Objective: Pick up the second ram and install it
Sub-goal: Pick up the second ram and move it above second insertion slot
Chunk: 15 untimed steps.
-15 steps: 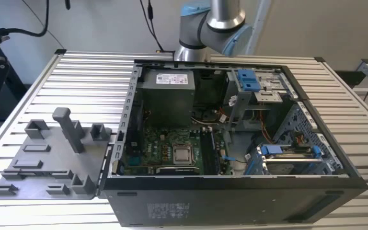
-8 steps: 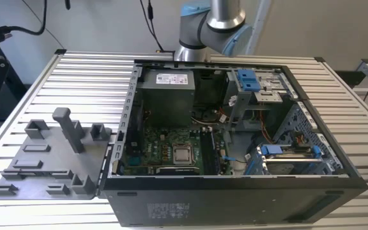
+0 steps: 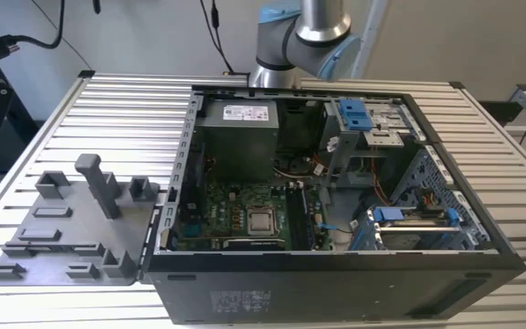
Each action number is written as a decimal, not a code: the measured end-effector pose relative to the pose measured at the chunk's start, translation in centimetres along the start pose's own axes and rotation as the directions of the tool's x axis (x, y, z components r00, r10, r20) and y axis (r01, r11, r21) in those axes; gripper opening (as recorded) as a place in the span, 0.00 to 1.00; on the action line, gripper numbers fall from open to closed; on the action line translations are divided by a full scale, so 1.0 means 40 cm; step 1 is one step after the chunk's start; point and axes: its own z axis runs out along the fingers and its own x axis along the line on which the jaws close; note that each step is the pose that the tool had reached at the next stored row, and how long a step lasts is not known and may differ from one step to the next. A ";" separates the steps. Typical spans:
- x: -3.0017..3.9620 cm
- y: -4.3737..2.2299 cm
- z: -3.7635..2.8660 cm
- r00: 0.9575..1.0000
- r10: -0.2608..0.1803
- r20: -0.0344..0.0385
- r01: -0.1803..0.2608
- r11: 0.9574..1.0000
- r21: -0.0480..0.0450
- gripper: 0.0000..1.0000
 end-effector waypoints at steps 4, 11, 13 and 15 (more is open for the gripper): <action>0.000 0.000 0.000 1.000 -0.001 0.000 0.001 1.000 0.000 0.11; 0.000 0.000 0.000 0.998 -0.068 -0.002 0.068 0.998 -0.001 0.11; 0.000 0.000 0.001 0.995 -0.096 -0.004 0.096 0.995 -0.001 0.11; 0.000 0.000 0.001 0.992 -0.125 -0.006 0.125 0.992 0.000 0.11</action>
